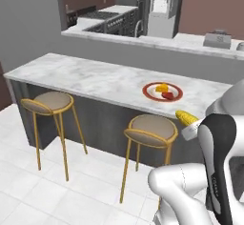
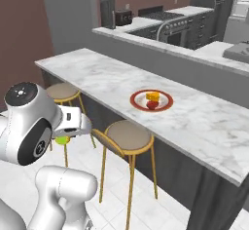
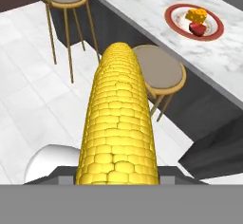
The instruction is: Take the cheese, steak, and corn from the fridge and place them on the plate on the dining counter to create an appetizer plate.
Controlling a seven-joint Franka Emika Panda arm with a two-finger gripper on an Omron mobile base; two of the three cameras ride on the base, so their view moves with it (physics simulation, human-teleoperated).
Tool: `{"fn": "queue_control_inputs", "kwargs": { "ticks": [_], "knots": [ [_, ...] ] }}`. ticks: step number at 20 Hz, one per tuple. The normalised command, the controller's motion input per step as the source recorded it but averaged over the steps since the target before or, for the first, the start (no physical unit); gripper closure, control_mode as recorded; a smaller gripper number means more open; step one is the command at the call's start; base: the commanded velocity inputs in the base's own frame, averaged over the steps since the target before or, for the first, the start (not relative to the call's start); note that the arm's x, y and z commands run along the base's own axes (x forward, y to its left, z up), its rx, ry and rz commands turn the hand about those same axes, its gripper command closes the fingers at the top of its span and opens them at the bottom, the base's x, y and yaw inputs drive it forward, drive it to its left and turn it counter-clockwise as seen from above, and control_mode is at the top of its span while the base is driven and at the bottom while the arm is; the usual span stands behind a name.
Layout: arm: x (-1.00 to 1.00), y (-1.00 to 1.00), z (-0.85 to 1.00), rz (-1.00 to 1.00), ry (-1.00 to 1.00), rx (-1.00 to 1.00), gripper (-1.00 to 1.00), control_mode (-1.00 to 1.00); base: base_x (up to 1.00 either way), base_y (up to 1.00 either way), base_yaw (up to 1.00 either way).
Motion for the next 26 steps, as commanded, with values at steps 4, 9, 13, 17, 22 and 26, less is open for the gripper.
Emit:
{"fn": "queue_control_inputs", "kwargs": {
  "ticks": [4,9,13,17,22,26],
  "knots": [
    [0.0,0.0,0.0,0.0,0.0,0.0,1.0,1.0,0.57,0.76,-0.38],
    [0.0,0.0,0.0,0.0,0.0,0.0,1.0,1.0,0.51,0.43,-0.37],
    [0.0,0.0,0.0,0.0,0.0,0.0,1.0,1.0,0.49,0.16,-0.36],
    [0.0,0.0,0.0,0.0,0.0,0.0,1.0,1.0,0.44,0.03,-0.36],
    [0.0,0.0,0.0,0.0,0.0,0.0,1.0,1.0,0.52,0.08,-0.34],
    [0.0,0.0,0.0,0.0,0.0,0.0,1.0,1.0,0.74,0.36,-0.3]
  ]
}}
